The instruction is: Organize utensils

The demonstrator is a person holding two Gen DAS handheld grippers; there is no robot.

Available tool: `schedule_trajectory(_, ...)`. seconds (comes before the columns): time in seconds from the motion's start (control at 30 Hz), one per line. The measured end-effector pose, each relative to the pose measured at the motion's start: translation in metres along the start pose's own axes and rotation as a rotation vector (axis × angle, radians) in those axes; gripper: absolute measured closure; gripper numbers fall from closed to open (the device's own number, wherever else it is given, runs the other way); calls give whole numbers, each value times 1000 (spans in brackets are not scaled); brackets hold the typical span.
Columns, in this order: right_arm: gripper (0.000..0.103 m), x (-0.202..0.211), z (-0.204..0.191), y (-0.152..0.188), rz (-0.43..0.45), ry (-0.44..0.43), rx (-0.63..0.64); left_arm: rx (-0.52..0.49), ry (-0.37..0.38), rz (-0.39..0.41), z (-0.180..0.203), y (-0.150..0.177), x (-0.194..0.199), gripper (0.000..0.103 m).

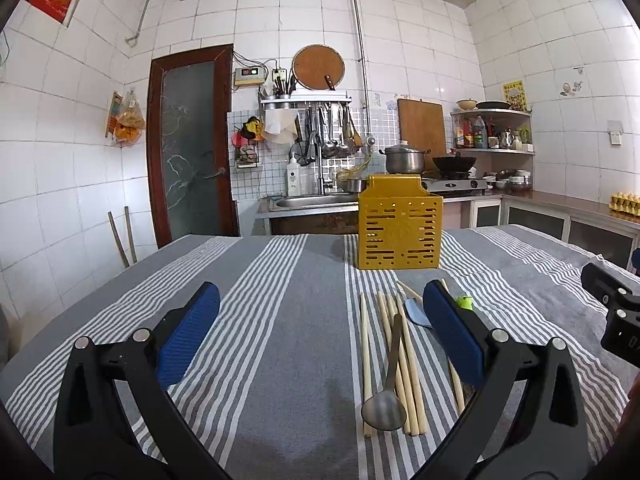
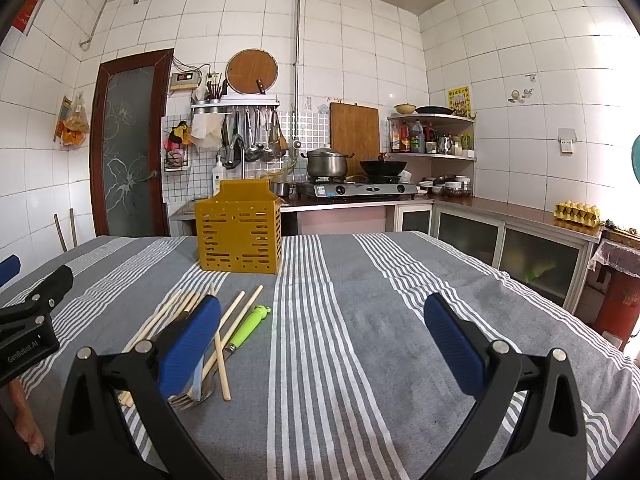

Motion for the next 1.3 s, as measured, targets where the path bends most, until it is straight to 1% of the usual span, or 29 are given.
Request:
schedule_trajectory(0.17,4,-3,-1,0,-18,0,7,5,15,-24,-1,2,-5,5)
schedule_trajectory(0.27,4,-7,-3,1,-33,-22,11,15,16,-46,-2,3,-10,5)
schedule_trajectory(0.33,4,-10,-5,1,-49,-33,12,22,19,-79,-4,5,-16,5)
schedule_trajectory(0.5,4,-28,-6,3,-121,-48,1,46,30,-171,-7,7,-38,5)
schedule_trajectory(0.57,4,-40,-5,2,-152,-53,-21,29,22,-191,-7,3,-48,5)
schedule_trajectory(0.63,4,-49,-7,1,-166,-52,-20,3,32,-220,-4,2,-57,5)
schedule_trajectory(0.73,4,-68,-14,-5,-188,-33,6,-17,65,-306,-2,2,-82,5)
schedule_trajectory(0.8,4,-85,-21,-7,-228,-31,27,-7,77,-354,-2,4,-95,5)
schedule_trajectory(0.87,4,-104,-30,-4,-277,-46,34,18,71,-383,-3,4,-109,5)
schedule_trajectory(0.9,4,-111,-33,-3,-296,-54,32,16,73,-395,-2,4,-115,5)
schedule_trajectory(0.97,4,-133,-40,4,-365,-52,28,-22,95,-428,5,7,-129,5)
schedule_trajectory(1.07,4,-159,-46,12,-447,-49,24,-81,95,-475,12,16,-151,5)
schedule_trajectory(1.17,4,-175,-49,21,-500,-61,6,-86,76,-543,12,27,-173,5)
schedule_trajectory(1.3,4,-185,-54,27,-546,-46,12,-71,51,-607,9,37,-193,5)
Point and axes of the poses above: each gripper's, at about its wrist camera, not at the fingertips, and x roughly against the way its jaws point, z to its right, y to its underside, the point moved 6 cm from there along -x, roughly the way its jaws point, and after that the axes turned 9 degrees about x, right-handed, at the moved point
